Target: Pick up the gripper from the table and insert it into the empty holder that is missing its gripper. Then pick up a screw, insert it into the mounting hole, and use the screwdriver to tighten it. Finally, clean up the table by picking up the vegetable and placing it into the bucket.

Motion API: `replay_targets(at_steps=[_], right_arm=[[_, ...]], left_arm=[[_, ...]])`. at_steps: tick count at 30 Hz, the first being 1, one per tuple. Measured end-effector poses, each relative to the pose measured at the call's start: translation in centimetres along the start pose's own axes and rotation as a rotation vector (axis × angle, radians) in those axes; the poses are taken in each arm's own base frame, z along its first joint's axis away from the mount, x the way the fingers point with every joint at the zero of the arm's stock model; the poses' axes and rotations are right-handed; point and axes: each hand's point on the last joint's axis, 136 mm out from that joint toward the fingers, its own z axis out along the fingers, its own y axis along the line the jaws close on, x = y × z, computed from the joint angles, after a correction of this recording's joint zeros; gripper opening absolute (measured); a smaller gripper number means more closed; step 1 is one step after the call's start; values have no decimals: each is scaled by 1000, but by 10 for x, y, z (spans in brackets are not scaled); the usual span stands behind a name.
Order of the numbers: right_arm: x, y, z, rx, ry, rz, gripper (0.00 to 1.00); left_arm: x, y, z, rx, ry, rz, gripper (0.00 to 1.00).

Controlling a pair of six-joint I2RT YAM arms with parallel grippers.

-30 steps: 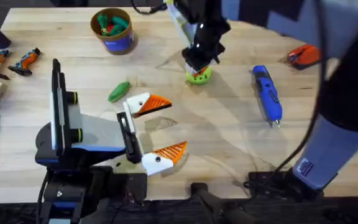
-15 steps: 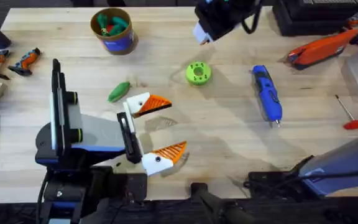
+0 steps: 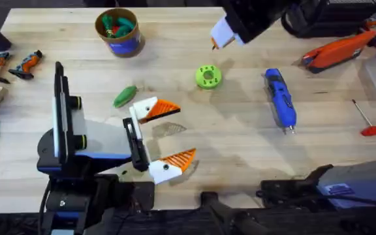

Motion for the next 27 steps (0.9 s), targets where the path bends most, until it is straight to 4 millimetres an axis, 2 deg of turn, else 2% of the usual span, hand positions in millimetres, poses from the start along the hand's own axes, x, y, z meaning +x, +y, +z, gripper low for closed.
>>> replay_targets(at_steps=[8,13,19,27], right_arm=[[8,57,1,-97,29,-195,7],[11,92,-5,-144,27,-298,7],[15,112,-12,-166,89,-370,7],[7,134,6,-168,135,-475,7]], left_arm=[[0,0,0,0,0,0,985],[0,0,0,0,0,0,985],[0,0,0,0,0,0,985],[0,0,0,0,0,0,986]])
